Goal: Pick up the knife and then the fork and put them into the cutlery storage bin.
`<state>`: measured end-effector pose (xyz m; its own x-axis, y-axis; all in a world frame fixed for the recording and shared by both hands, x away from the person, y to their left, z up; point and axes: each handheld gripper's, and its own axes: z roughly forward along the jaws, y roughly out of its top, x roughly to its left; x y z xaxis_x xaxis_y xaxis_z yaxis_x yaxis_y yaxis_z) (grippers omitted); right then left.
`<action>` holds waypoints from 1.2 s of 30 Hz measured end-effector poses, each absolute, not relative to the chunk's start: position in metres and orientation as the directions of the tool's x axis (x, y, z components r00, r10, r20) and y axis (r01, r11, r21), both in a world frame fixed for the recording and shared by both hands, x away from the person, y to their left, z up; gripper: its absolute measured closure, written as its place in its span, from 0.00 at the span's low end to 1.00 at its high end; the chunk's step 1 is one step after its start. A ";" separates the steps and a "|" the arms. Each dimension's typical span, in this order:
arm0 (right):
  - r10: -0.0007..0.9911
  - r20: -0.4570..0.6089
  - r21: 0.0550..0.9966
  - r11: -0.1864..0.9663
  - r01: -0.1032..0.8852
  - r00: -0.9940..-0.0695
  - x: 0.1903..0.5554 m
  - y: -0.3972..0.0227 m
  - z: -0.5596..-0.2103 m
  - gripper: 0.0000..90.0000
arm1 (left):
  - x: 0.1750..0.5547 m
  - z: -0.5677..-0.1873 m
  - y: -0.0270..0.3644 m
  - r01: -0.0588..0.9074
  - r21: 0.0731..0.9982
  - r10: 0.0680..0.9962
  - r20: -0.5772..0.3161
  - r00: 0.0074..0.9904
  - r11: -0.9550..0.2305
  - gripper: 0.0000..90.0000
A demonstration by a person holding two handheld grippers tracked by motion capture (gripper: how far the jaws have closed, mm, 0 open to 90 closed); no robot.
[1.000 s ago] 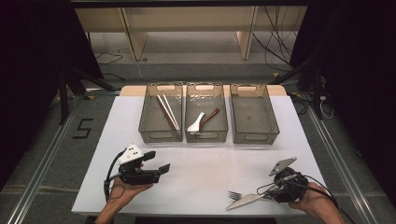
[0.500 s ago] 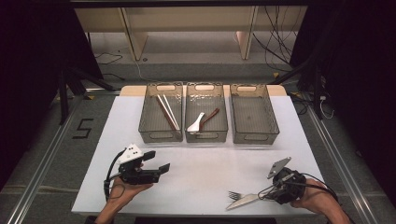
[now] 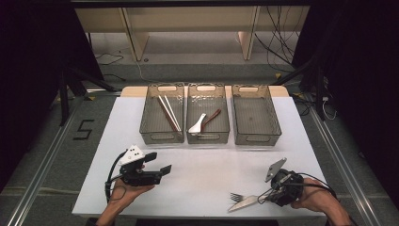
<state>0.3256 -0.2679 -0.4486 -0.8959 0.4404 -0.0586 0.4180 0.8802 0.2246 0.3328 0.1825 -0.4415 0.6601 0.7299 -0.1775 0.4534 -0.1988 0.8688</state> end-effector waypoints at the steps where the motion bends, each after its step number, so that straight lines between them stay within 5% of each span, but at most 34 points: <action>1: 0.444 -0.055 0.223 0.879 0.422 -0.894 0.325 -0.267 -0.449 0.56 | 0.333 -0.441 0.182 0.454 0.869 0.730 -0.178 0.660 -0.198 0.24; 12: 0.434 -0.084 0.249 0.881 0.403 -0.897 0.326 -0.271 -0.450 0.59 | 0.333 -0.441 0.182 0.455 0.868 0.729 -0.181 0.661 -0.197 0.25; 26: 0.360 -0.105 0.157 0.926 0.342 -0.927 0.336 -0.258 -0.454 0.57 | 0.333 -0.441 0.183 0.458 0.868 0.731 -0.187 0.657 -0.190 0.25; 36: 0.346 -0.099 0.144 0.933 0.331 -0.933 0.334 -0.256 -0.454 0.65 | 0.333 -0.440 0.183 0.456 0.869 0.730 -0.184 0.658 -0.192 0.25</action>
